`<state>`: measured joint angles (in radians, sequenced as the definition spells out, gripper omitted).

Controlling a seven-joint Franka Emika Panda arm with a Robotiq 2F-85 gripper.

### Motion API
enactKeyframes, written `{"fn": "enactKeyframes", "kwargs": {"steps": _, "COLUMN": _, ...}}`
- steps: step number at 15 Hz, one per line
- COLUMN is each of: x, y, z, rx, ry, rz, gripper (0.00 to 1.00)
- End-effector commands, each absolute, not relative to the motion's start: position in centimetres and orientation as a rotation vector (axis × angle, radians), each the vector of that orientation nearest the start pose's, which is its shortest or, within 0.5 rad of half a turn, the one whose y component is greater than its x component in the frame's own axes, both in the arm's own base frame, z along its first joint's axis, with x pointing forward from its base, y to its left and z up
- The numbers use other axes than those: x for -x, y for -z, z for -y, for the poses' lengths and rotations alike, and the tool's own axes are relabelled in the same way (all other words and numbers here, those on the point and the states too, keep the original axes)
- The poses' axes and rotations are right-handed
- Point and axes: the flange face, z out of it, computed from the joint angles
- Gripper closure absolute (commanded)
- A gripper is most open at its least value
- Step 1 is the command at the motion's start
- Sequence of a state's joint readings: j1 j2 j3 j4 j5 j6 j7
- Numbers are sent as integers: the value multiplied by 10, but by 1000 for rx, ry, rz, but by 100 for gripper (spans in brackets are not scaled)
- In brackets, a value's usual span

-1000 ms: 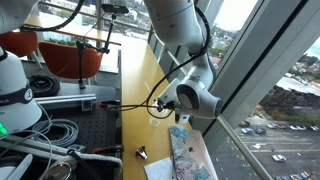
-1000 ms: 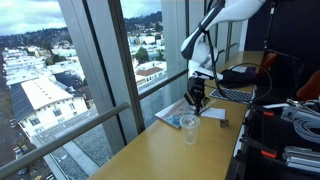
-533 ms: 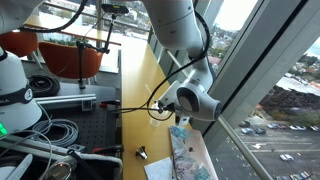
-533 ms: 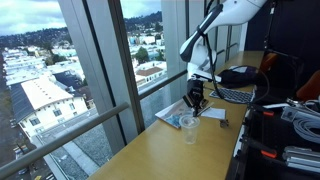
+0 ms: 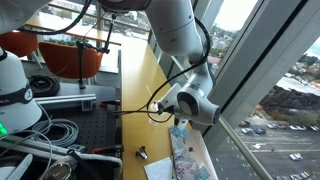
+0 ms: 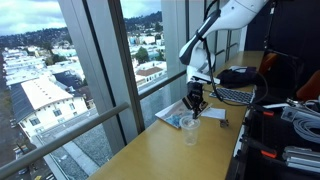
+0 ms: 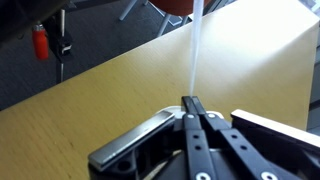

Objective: Put the straw inside the cup

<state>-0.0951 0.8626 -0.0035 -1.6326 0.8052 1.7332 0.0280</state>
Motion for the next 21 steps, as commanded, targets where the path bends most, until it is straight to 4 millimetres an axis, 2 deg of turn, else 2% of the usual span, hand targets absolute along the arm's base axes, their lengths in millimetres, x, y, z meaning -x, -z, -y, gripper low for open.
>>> {"fn": "enactKeyframes", "kwargs": {"steps": 1, "x": -615, "y": -91, "z": -4, "rx": 2093, "ry": -900, "rz": -678, "gripper": 100}}
{"fn": "enactKeyframes", "kwargs": {"steps": 4, "x": -619, "y": -86, "z": 0, "rx": 2073, "ry": -911, "rz": -681, "gripper": 100}}
{"fn": "enactKeyframes", "kwargs": {"steps": 5, "x": -620, "y": -86, "z": 1, "rx": 2067, "ry": -915, "rz": -680, "gripper": 74}}
{"fn": "enactKeyframes", "kwargs": {"steps": 7, "x": -623, "y": -87, "z": 2, "rx": 2058, "ry": -915, "rz": -676, "gripper": 67}}
{"fn": "enactKeyframes", "kwargs": {"steps": 10, "x": -627, "y": -98, "z": -1, "rx": 2049, "ry": -905, "rz": -664, "gripper": 45}}
{"fn": "enactKeyframes", "kwargs": {"steps": 13, "x": -631, "y": -121, "z": -10, "rx": 2042, "ry": -910, "rz": -629, "gripper": 22}}
{"fn": "enactKeyframes", "kwargs": {"steps": 16, "x": -623, "y": -157, "z": -38, "rx": 2073, "ry": -932, "rz": -560, "gripper": 1}}
{"fn": "enactKeyframes", "kwargs": {"steps": 19, "x": -604, "y": -205, "z": -77, "rx": 2141, "ry": -948, "rz": -451, "gripper": 0}}
{"fn": "enactKeyframes", "kwargs": {"steps": 21, "x": -585, "y": -231, "z": -104, "rx": 2258, "ry": -975, "rz": -369, "gripper": 0}}
